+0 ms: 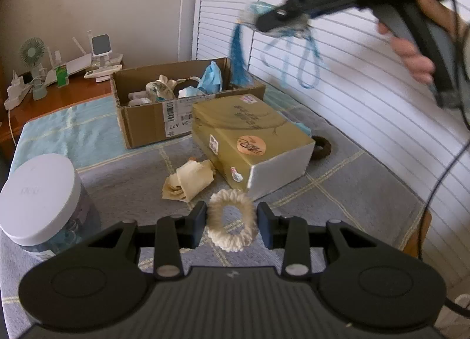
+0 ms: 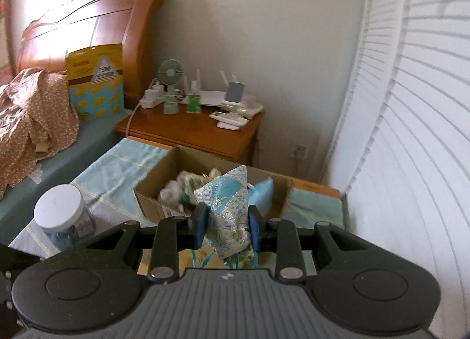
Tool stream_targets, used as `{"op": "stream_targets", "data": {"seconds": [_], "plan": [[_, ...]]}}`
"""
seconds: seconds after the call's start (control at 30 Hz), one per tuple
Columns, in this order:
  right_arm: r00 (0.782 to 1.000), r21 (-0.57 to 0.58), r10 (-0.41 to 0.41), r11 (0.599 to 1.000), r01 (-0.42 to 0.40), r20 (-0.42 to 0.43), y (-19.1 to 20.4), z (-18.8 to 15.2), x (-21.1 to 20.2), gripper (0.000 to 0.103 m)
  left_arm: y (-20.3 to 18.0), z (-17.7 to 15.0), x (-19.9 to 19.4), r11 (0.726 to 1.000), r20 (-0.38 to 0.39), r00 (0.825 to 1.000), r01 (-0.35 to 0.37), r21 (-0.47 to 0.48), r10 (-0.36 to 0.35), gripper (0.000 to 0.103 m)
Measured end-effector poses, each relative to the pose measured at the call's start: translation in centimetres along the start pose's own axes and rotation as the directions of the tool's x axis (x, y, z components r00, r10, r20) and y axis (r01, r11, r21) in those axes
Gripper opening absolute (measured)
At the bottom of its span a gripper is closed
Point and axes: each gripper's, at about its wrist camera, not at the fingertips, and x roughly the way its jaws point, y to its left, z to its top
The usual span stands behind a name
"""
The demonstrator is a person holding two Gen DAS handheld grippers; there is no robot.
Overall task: Organize soft objects
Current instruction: 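Carry the blue patterned pouch into the box and open the right tool, then carry the cream braided ring into the box and open the left tool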
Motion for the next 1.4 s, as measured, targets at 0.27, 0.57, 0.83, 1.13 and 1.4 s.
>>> {"op": "stream_targets", "data": {"seconds": [0.27, 0.57, 0.83, 1.13, 1.4], "plan": [[0.997, -0.05, 0.079, 0.996, -0.079, -0.003, 2.0, 4.8, 4.9, 0.034, 1.1, 0.1, 0.1, 0.999, 0.003, 1.0, -0.008, -0.042, 0.009, 0.036], [0.99, -0.049, 0.119, 0.991, -0.123, -0.079, 3.6, 6.7, 12.1, 0.034, 2.3, 0.0, 0.7, 0.996, -0.003, 1.0, -0.015, -0.085, 0.014, 0.036], [0.987, 0.016, 0.119, 0.993, -0.118, -0.112, 3.7, 6.3, 17.2, 0.034, 2.9, -0.2, 1.4, 0.994, -0.015, 1.0, -0.017, -0.106, 0.016, 0.036], [0.974, 0.057, 0.177, 0.984, -0.17, -0.14, 4.0, 4.9, 17.8, 0.06, 3.3, -0.3, 1.7, 0.994, -0.033, 0.999, -0.03, -0.108, 0.026, 0.036], [0.984, 0.094, 0.157, 0.984, -0.149, -0.089, 2.8, 4.5, 14.6, 0.1, 2.9, -0.1, 1.5, 0.994, -0.034, 0.999, -0.04, -0.097, 0.037, 0.036]]}}
